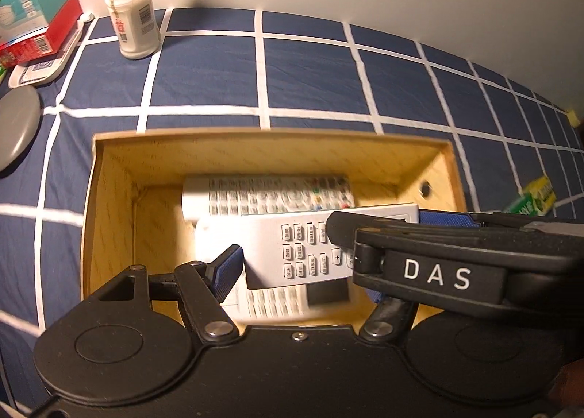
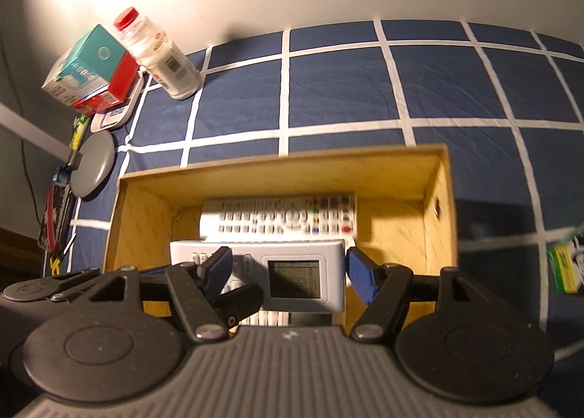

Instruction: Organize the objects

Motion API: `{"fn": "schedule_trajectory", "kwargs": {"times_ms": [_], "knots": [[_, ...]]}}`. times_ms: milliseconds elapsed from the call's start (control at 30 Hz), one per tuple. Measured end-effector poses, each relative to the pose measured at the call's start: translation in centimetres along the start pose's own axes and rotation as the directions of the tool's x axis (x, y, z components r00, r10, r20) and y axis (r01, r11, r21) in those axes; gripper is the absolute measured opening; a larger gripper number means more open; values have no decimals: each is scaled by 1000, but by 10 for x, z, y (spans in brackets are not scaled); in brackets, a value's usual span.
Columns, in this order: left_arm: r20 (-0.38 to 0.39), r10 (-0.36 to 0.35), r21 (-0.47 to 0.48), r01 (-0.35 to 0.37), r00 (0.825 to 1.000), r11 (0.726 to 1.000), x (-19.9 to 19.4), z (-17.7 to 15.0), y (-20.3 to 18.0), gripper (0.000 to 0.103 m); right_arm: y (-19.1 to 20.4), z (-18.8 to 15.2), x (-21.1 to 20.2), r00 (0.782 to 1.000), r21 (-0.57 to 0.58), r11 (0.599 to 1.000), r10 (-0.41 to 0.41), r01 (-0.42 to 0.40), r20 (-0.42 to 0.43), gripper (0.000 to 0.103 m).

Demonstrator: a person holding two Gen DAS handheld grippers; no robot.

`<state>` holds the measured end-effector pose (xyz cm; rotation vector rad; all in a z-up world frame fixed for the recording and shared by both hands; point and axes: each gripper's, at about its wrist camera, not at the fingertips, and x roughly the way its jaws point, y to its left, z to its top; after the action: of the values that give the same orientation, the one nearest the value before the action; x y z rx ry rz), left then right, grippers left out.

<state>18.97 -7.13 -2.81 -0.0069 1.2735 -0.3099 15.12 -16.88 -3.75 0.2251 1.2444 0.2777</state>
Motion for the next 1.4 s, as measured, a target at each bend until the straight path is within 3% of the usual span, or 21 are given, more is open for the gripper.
{"fn": "schedule_trajectory", "kwargs": {"times_ms": [233,567,1133,1400], "knots": [[-48,-9,-19,8,999,1000,38,29,19,66,-3,31,44,999,5,1000,-7,8,-47,68],[-116,-25,-31,22,993,999,74,38,34,66,-9,40,85,994,25,999,-19,22,-104,68],[-131,-30,-34,26,991,999,91,45,39,67,-13,47,102,992,38,999,-28,33,-122,68],[-131,-20,-54,13,991,998,84,43,41,73,-16,44,97,993,52,998,-21,27,-112,69]]}}
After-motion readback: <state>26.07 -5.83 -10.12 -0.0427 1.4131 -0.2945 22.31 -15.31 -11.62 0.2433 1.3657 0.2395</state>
